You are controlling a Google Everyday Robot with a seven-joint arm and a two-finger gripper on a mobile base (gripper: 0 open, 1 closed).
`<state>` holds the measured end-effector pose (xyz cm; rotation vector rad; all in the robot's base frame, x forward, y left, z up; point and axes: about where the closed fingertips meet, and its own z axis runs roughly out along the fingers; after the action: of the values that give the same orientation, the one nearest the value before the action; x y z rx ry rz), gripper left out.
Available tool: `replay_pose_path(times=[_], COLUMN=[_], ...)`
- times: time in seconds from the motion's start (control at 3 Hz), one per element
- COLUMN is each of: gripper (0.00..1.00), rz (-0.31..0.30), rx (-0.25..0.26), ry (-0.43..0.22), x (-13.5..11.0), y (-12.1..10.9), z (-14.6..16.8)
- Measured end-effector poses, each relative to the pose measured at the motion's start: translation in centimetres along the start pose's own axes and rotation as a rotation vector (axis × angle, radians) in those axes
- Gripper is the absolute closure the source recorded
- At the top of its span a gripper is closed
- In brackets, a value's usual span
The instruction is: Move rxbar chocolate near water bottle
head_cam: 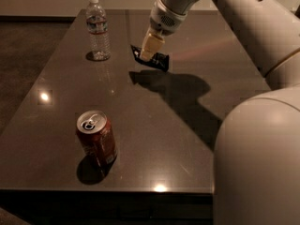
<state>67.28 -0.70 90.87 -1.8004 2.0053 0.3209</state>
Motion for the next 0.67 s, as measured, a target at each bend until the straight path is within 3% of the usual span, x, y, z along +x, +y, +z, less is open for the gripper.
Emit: replay_pose_path(times=[0.67], gripper=[1.0], rz=[0.022], rx=[0.012], ry=[-0.045], x=[-3.1], y=[-2.4], z=[1.5])
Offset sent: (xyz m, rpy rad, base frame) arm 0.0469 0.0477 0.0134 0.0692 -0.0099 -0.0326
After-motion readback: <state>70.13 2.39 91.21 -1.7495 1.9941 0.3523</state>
